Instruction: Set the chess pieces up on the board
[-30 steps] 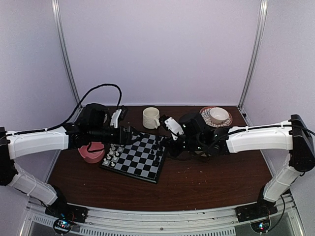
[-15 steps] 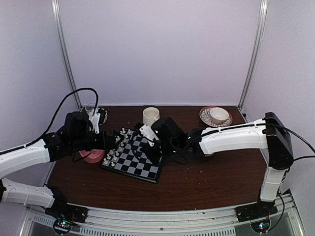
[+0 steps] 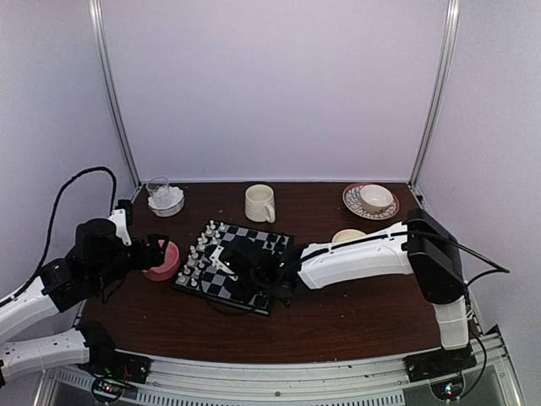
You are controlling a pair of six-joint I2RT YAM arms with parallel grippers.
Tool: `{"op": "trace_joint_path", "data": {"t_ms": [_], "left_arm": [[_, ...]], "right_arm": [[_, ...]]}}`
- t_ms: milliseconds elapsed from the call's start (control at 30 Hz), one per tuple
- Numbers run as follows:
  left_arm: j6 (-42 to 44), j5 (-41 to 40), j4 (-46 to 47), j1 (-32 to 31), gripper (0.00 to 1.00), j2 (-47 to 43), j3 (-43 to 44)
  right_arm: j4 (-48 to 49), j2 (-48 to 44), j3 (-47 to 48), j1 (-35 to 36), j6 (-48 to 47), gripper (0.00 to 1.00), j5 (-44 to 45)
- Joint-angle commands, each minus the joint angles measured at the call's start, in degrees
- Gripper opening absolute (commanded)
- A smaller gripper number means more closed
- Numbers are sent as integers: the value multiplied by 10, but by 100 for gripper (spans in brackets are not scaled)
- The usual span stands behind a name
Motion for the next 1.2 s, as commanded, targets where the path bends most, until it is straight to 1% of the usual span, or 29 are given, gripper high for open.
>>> {"op": "trace_joint_path", "data": {"t_ms": [0,100,200,433,567,700,767,833,1000,1167], "left_arm": [[-3,-97,-27,3,92,-76,-18],[-4,-117,-35,3,91,-119,-28],[-4,-128,-36,3,91,-143,-36],[0,-123,-35,3,91,-137,-34],[1,-119,-34,3,92,-133,-33],[1,-116,-34,3,92,-133,-33],[2,-115,-34,3,92,-133,-33],[1,-112,-32,3,92,-131,-33],[1,-105,-28,3,93,-120,-32],[3,-99,-26,3,94,-113,-30]], "right_arm": [[-19,11,16,9,-46,1,72],[-15,25,18,22,-81,1,117],[-12,45,24,36,-109,1,156],[-10,98,51,66,-162,1,236],[-6,109,54,74,-179,4,251],[-3,111,49,80,-188,13,248],[2,106,44,84,-190,24,243],[11,98,34,86,-194,32,237],[14,76,18,87,-188,39,218],[28,29,-14,91,-178,51,176]]}}
